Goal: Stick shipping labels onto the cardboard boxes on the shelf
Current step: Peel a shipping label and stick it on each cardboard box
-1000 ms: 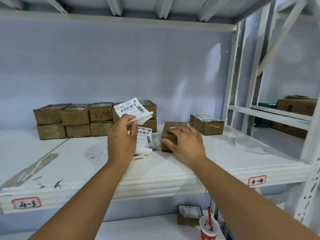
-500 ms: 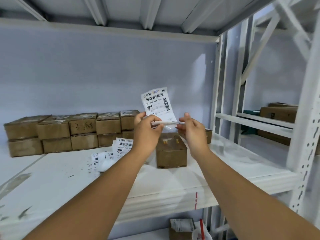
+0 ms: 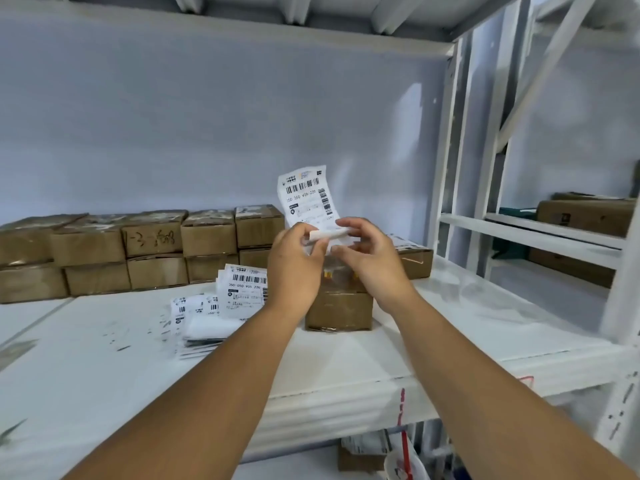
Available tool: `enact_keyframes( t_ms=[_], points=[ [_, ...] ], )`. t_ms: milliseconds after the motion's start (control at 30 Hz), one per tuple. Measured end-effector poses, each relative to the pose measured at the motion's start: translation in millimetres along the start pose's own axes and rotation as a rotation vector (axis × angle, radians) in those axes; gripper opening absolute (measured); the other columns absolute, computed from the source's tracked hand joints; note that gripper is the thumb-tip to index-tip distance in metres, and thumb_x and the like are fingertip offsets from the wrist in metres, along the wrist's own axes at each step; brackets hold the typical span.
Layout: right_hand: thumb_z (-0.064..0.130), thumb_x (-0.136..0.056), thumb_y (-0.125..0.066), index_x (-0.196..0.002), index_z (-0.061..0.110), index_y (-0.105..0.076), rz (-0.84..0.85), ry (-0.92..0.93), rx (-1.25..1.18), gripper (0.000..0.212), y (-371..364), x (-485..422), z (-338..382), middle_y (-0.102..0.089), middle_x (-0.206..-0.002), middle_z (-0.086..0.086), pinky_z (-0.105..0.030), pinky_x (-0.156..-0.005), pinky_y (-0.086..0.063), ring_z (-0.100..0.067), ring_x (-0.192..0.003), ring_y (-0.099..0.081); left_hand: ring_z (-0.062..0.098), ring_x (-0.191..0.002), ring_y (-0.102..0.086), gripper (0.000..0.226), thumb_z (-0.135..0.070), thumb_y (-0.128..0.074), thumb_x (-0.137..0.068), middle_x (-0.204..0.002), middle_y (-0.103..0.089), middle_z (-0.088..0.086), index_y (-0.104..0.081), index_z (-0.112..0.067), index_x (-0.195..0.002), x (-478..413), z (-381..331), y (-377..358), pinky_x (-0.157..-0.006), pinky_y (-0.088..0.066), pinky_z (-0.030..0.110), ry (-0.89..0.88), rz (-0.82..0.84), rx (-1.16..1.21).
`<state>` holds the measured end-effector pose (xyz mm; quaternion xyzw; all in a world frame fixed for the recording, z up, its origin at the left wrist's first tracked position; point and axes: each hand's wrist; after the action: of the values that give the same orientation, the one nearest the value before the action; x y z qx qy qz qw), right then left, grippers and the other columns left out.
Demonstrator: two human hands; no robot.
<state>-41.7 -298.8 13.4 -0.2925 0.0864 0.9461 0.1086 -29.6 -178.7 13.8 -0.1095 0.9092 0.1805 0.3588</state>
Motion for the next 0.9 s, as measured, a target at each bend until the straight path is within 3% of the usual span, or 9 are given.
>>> enact_keyframes(
  t_ms=[100,200,267,333,500,600,733,833,900],
  points=[
    [0.013,-0.079,-0.072,-0.093,0.033,-0.066,-0.006,-0.012,0.031,0.025,0,1,-3,-0.056,-0.12,-0.01,-0.02,-0.067,-0.048,-0.017,-0.093,-0.061,0.008,-0.072,-0.047,0.008,-0.016,-0.062,-0.089,-0.081,-0.052,-0.006,-0.054,-0.018,-0.089,4,-5,1,-0.058,-0.032,0.013,-0.023,0.061,0.059],
    [0.006,-0.081,-0.068,-0.087,0.018,-0.067,0.001,-0.033,-0.033,0.013,1,0,-3,-0.064,-0.102,-0.018,-0.022,-0.057,-0.048,-0.015,-0.074,-0.061,-0.003,-0.065,-0.049,0.013,-0.013,-0.064,-0.088,-0.075,-0.051,-0.018,-0.053,-0.02,-0.09,8,-8,3,-0.057,-0.036,0.005,0.008,0.082,0.122],
    [0.006,-0.084,-0.067,-0.082,0.008,-0.066,-0.005,-0.027,0.006,0.003,1,2,-1,-0.061,-0.075,-0.01,-0.025,-0.058,-0.044,-0.012,-0.062,-0.053,0.001,-0.068,-0.05,0.019,-0.011,-0.063,-0.088,-0.081,-0.057,-0.009,-0.051,-0.023,-0.097,8,-8,4,-0.056,-0.038,0.007,0.04,0.075,0.17],
    [0.011,-0.086,-0.066,-0.075,0.007,-0.063,-0.047,-0.027,0.035,0.012,2,2,-1,-0.051,-0.064,-0.002,-0.026,-0.059,-0.037,-0.011,-0.059,-0.045,0.012,-0.076,-0.056,0.027,-0.01,-0.062,-0.088,-0.089,-0.06,0.002,-0.049,-0.026,-0.105,6,-6,5,-0.062,-0.041,0.017,0.055,0.08,0.18],
    [0.013,-0.091,-0.061,-0.069,0.014,-0.054,-0.225,-0.15,-0.217,0.023,11,-1,-4,-0.053,-0.07,-0.004,-0.028,-0.064,-0.043,-0.017,-0.065,-0.048,0.012,-0.069,-0.053,0.06,-0.004,-0.058,-0.088,-0.076,-0.049,-0.004,-0.03,-0.029,-0.135,6,-5,4,-0.057,-0.038,0.02,0.055,0.115,0.134],
    [0.015,-0.094,-0.058,-0.074,0.017,-0.051,-0.389,-0.295,-0.451,0.021,20,-3,-4,-0.05,-0.069,0.0,-0.021,-0.051,-0.037,-0.013,-0.053,-0.043,0.021,-0.079,-0.057,0.059,-0.005,-0.055,-0.091,-0.077,-0.048,-0.002,-0.027,-0.026,-0.139,5,-2,4,-0.067,-0.045,0.031,0.117,0.103,0.065],
    [0.016,-0.093,-0.059,-0.082,0.018,-0.054,-0.584,-0.471,-0.698,0.012,29,-7,-8,-0.051,-0.071,0.003,-0.018,-0.046,-0.036,-0.007,-0.047,-0.048,0.026,-0.101,-0.057,0.032,-0.01,-0.047,-0.095,-0.112,-0.06,0.004,-0.049,-0.02,-0.125,0,4,4,-0.077,-0.045,0.033,0.205,0.04,-0.026],
    [0.016,-0.093,-0.059,-0.086,0.017,-0.057,-0.663,-0.507,-0.806,0.007,35,-10,-16,-0.06,-0.083,0.001,-0.017,-0.045,-0.039,-0.011,-0.062,-0.053,0.031,-0.087,-0.061,0.02,-0.008,-0.038,-0.092,-0.095,-0.062,0.009,-0.057,-0.012,-0.096,-4,6,7,-0.072,-0.05,0.036,0.298,-0.072,0.076],
    [0.017,-0.093,-0.059,-0.086,0.017,-0.057,-0.722,-0.509,-0.846,0.007,39,-12,-20,-0.059,-0.083,0.001,-0.016,-0.041,-0.04,-0.01,-0.062,-0.054,0.021,-0.068,-0.064,0.02,-0.006,-0.037,-0.093,-0.09,-0.063,0.01,-0.051,-0.016,-0.082,-6,6,11,-0.073,-0.054,0.039,0.41,-0.157,0.263]
  ],
)
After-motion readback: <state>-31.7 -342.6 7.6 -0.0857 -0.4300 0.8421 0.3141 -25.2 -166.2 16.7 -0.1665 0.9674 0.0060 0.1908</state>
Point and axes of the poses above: each hand's wrist, its own x-axis away from the middle knuckle, its own y-axis out of the back of the hand, z = x × y
